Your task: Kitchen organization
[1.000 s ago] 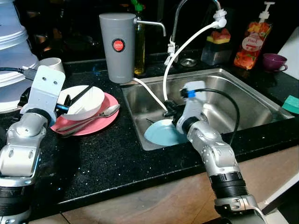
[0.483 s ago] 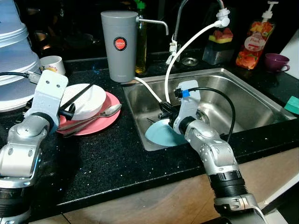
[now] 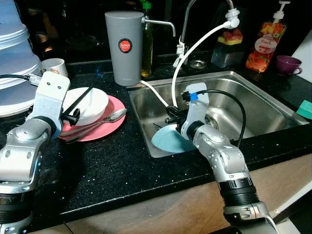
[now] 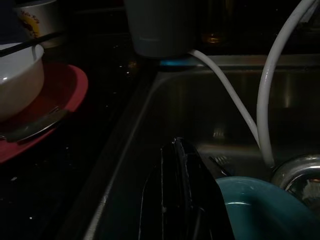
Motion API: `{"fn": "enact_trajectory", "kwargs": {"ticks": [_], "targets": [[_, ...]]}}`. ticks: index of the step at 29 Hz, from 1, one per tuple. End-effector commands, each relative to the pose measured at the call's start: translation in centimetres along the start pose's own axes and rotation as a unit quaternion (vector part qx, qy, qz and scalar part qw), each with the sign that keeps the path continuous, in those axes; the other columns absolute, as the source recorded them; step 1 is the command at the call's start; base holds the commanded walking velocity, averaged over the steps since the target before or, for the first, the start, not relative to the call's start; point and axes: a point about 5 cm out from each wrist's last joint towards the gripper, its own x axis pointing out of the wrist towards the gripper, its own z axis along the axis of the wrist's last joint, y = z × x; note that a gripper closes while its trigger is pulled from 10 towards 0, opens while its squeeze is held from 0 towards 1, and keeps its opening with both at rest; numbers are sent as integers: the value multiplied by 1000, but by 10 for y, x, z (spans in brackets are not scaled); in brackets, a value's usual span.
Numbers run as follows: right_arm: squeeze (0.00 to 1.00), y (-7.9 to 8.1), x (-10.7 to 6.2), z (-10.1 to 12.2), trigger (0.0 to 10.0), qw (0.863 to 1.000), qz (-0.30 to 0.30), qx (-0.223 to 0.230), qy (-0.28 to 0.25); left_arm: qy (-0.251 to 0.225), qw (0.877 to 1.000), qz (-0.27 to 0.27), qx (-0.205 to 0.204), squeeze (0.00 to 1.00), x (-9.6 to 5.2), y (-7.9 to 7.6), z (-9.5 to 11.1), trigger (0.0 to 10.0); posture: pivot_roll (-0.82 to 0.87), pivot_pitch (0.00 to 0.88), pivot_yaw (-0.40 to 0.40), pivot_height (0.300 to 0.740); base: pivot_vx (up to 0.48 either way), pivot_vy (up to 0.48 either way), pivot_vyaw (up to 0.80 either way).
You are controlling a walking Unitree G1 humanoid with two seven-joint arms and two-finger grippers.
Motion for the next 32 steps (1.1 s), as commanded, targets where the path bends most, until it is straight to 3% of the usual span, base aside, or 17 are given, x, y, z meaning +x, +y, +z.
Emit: {"fn": "enact_trajectory", "kwargs": {"ticks": [1,2,3,8,9,21,26,27,28,32], "targets": [[0,2,1,9,10000,1000,5,3,-11,3,1000,0,-7,0,0,3,1,4588,-35,48,2,740,0,0,0],[0,2,2,9,10000,1000,5,3,-12,6,1000,-1,-11,0,0,4,1,4588,-35,48,3,740,0,0,0],[0,2,2,10,10000,1000,6,3,-12,9,1000,-1,-16,0,0,4,1,2627,-35,48,3,740,0,0,0],[0,3,2,12,10000,1000,7,3,-14,18,999,-6,-37,0,1,5,0,1137,-35,49,3,740,0,0,0],[0,3,3,13,10000,1000,8,2,-14,19,999,-8,-39,0,1,6,0,0,-35,49,3,740,0,0,0],[0,3,6,18,10000,1000,11,3,-17,26,999,-7,-42,0,1,11,0,0,-36,51,-4,740,0,0,0],[0,2,8,20,10000,1000,10,6,-18,2,1000,12,0,0,1,14,7,0,-34,51,-10,740,0,0,0],[0,2,8,20,10000,1000,10,7,-18,0,1000,17,3,0,1,14,9,2627,-34,51,-10,740,0,0,0],[0,2,8,21,10000,1000,10,7,-19,-3,1000,23,-1,0,1,14,12,10000,-34,51,-10,740,0,0,0],[0,3,8,23,10000,1000,13,7,-21,-12,999,23,-33,16,1,10,22,10000,-35,51,-6,740,0,0,0]]}}
